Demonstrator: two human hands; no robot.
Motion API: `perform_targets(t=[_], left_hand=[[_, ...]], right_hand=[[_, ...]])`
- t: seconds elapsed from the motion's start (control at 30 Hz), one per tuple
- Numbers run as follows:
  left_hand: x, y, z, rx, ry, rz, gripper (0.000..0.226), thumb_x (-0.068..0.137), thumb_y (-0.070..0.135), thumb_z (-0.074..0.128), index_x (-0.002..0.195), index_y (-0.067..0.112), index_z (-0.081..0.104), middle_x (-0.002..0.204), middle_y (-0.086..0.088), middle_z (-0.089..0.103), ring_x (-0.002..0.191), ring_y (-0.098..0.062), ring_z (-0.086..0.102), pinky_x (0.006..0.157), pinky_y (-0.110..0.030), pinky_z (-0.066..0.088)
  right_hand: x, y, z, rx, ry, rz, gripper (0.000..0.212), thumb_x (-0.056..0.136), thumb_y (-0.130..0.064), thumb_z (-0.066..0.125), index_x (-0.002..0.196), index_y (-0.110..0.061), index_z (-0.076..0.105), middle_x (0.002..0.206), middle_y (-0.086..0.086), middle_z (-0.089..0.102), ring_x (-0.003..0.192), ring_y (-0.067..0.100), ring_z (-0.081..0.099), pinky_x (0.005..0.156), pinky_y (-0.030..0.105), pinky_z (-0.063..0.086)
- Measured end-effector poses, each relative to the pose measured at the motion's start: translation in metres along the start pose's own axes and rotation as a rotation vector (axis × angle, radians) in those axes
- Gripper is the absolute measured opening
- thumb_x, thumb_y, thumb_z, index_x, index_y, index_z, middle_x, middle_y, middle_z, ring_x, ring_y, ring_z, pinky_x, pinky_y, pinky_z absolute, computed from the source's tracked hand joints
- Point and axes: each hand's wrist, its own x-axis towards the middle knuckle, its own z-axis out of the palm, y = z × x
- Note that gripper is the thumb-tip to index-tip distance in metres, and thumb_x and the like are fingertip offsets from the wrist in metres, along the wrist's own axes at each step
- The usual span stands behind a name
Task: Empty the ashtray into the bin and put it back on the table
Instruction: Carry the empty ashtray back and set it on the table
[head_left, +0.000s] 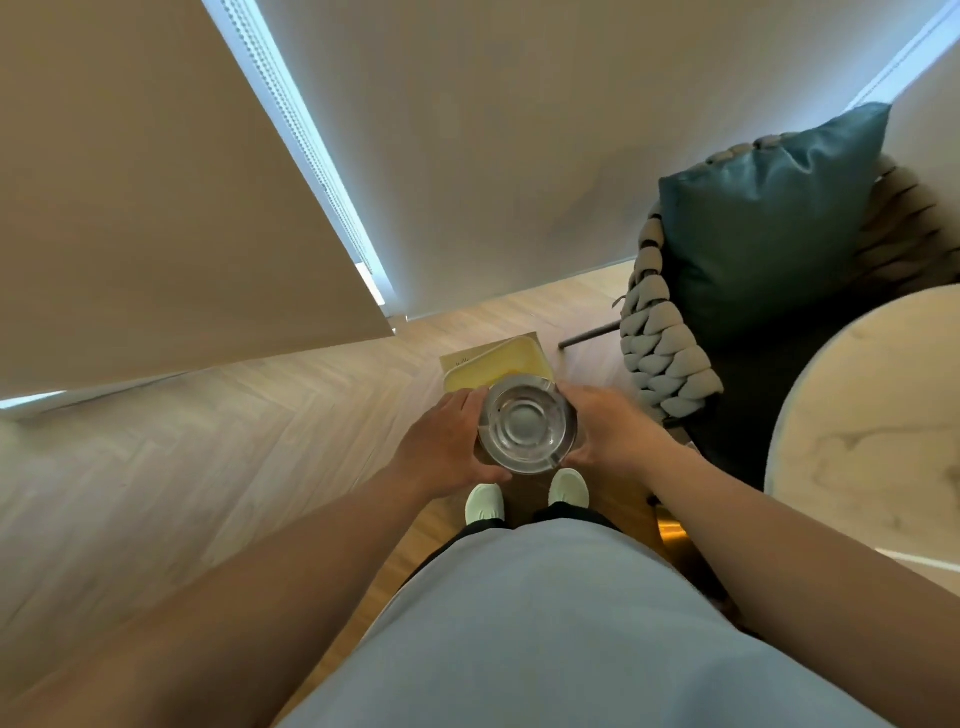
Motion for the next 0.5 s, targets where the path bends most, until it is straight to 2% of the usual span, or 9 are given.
perform_targets(t=[0.2,0.5], left_hand=[[0.017,0.009,0.006,0.046,-0.101,0.125,0.100,0.057,0.061,0.085,0.137,0.022,0.038,0.133,0.004,0.052,0.120,-0.015,0.047,0.092,-0.033,0.047],[0.046,0.070,0.035,0.188,-0.372,0.400,0.100,0.059,0.057,0.084,0.139,0.025,0.035,0.136,0.004,0.050,0.122,-0.016,0.046,0.098,-0.038,0.046]], right_hand=[[-0.031,0.011,0.012,0.125,0.067,0.124,0.069,0.065,-0.028,0.090,0.120,-0.025,0.048,0.110,-0.005,0.065,0.100,0.014,0.063,0.091,0.038,0.055],[-0.120,0.037,0.051,0.262,0.292,0.447,0.097,0.066,-0.035,0.090,0.145,-0.017,0.036,0.138,0.003,0.058,0.127,0.023,0.054,0.103,0.036,0.044]])
